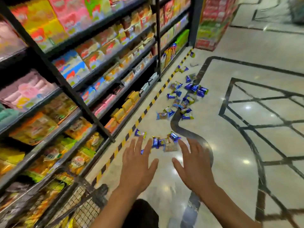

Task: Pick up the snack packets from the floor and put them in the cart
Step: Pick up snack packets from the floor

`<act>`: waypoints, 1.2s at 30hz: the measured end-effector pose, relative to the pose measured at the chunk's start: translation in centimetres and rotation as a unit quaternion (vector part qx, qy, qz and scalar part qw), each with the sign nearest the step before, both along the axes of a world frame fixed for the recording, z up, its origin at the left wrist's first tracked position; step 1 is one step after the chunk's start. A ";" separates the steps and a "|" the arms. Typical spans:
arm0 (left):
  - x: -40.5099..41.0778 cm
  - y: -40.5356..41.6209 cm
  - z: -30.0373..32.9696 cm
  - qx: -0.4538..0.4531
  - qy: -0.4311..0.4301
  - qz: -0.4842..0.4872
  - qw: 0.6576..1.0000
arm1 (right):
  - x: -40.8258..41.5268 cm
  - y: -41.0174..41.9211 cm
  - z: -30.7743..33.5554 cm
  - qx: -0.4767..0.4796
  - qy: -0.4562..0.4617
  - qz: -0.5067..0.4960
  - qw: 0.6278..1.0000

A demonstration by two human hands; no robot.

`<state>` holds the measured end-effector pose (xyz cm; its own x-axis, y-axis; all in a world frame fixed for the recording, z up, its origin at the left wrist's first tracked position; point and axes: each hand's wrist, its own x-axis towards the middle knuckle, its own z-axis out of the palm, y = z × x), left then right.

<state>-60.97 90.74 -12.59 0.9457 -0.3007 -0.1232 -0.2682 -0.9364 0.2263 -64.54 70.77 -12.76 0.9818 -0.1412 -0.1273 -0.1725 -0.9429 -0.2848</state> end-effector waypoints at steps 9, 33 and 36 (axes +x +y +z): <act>8.4 -8.1 -2.3 -0.029 0.045 -0.098 0.994 | 4.2 -6.4 -0.4 0.039 0.015 -0.117 0.992; 34.7 -29.5 -1.6 -0.031 0.046 -0.226 0.973 | 26.2 -25.2 0.1 0.069 0.000 -0.246 0.967; 36.6 -33.2 -1.6 0.003 0.025 -0.214 0.977 | 28.7 -29.6 -0.1 0.054 -0.003 -0.223 0.973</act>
